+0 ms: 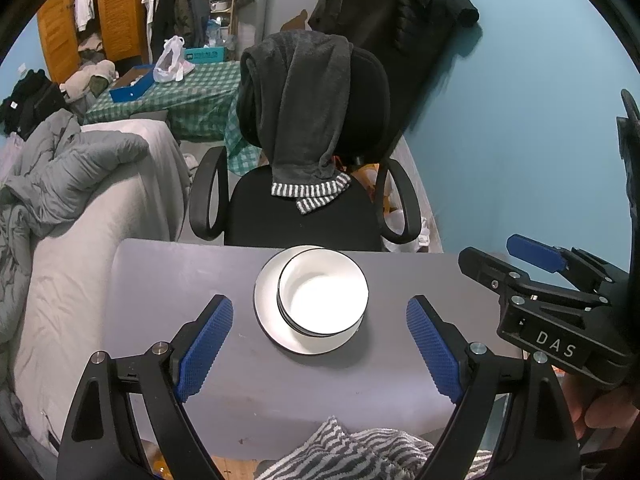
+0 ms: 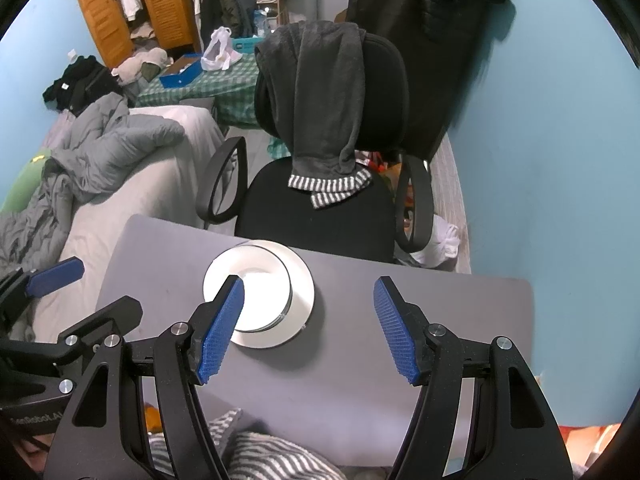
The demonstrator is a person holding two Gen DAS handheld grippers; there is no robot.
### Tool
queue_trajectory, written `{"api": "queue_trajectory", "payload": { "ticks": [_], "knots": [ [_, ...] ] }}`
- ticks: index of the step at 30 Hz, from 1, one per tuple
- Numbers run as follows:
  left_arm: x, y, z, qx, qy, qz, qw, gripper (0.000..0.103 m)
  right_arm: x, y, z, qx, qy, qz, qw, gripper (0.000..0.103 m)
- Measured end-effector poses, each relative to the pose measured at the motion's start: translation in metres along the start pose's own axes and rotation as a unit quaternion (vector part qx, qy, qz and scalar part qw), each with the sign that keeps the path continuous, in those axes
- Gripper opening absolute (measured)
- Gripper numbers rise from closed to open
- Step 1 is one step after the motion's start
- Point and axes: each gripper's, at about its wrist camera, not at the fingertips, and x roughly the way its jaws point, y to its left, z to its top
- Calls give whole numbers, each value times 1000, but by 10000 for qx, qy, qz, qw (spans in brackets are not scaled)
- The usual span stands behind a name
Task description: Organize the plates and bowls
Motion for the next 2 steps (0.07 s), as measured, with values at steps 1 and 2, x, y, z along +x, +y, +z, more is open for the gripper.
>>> {"api": "queue_trajectory", "payload": {
  "ticks": [1, 2],
  "knots": [
    [0, -1, 0, -8, 15, -6, 10000, 90, 0, 0, 0, 4, -2, 3, 10000, 66],
    [0, -1, 0, -18, 27, -11, 10000, 90, 0, 0, 0, 4, -3, 0, 10000, 66]
  ]
}}
